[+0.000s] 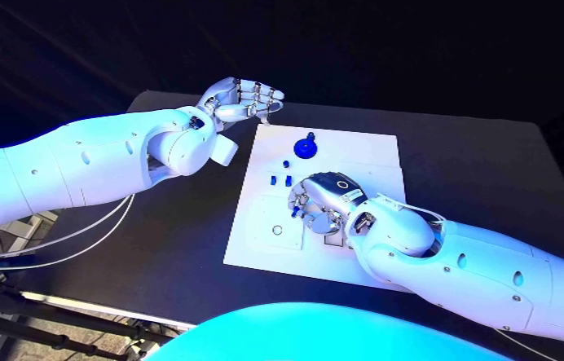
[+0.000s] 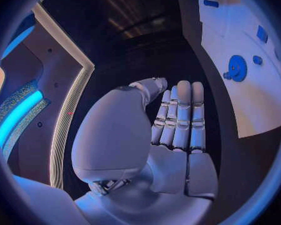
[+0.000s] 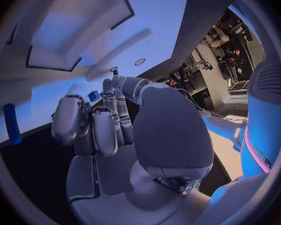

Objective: Assemble the parts on the task board

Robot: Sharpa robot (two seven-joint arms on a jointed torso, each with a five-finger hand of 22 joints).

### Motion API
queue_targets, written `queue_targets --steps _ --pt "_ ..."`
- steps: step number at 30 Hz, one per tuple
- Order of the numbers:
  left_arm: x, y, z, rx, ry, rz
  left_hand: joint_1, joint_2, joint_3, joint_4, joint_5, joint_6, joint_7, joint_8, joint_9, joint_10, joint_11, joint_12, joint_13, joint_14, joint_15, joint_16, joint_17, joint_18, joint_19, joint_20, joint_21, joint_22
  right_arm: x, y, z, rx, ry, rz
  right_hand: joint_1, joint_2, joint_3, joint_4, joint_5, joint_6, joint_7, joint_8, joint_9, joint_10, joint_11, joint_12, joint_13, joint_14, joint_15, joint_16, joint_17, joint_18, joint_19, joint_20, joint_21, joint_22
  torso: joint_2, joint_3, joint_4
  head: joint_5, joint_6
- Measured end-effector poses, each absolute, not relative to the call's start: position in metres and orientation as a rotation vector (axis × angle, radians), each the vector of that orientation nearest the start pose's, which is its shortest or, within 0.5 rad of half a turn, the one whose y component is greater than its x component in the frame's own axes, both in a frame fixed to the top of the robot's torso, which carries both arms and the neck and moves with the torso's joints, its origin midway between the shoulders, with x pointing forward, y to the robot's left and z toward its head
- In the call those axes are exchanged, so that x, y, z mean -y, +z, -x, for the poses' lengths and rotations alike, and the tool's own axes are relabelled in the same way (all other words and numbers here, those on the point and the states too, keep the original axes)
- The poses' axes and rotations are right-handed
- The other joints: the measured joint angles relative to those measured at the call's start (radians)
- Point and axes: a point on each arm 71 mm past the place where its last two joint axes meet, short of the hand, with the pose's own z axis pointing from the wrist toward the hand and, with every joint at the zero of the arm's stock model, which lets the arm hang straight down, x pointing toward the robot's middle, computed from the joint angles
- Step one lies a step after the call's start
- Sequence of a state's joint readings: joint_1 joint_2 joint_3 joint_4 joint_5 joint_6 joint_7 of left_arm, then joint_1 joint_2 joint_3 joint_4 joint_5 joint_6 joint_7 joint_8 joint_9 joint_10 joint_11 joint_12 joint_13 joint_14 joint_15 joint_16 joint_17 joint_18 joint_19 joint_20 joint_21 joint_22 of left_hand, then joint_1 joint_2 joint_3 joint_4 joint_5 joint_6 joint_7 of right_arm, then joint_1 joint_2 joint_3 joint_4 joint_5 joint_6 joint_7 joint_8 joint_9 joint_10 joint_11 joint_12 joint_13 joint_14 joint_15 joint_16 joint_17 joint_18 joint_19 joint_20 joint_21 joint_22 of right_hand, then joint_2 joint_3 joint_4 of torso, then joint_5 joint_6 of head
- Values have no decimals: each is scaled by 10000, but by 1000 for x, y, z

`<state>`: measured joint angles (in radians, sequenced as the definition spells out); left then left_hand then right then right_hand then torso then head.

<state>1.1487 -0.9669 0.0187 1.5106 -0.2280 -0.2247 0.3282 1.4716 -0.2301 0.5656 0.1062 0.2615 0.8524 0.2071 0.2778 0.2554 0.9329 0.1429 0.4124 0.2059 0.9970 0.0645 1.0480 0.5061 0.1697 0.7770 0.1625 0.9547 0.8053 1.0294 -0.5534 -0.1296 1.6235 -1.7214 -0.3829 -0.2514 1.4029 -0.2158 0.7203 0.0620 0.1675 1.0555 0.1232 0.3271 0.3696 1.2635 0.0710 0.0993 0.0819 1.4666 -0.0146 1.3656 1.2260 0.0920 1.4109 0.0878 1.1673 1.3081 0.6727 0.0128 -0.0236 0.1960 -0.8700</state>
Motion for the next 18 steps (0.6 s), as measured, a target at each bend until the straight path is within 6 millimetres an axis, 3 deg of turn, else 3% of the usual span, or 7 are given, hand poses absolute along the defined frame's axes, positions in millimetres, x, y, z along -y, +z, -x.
queue_targets --steps 18 --pt "-269 -182 -485 -15015 -14187 9502 0 0 0 0 0 1 -1 0 0 -36 -37 0 1 0 0 -38 -9 0 0 0 -68 -18 33 -262 -385 -16856 8422 4286 -13 68 -14 -12 -31 3 5 -5 9 18 -16 -50 2 0 0 0 -1 1 0 0 0 -2 2 4 -9 7 -27"
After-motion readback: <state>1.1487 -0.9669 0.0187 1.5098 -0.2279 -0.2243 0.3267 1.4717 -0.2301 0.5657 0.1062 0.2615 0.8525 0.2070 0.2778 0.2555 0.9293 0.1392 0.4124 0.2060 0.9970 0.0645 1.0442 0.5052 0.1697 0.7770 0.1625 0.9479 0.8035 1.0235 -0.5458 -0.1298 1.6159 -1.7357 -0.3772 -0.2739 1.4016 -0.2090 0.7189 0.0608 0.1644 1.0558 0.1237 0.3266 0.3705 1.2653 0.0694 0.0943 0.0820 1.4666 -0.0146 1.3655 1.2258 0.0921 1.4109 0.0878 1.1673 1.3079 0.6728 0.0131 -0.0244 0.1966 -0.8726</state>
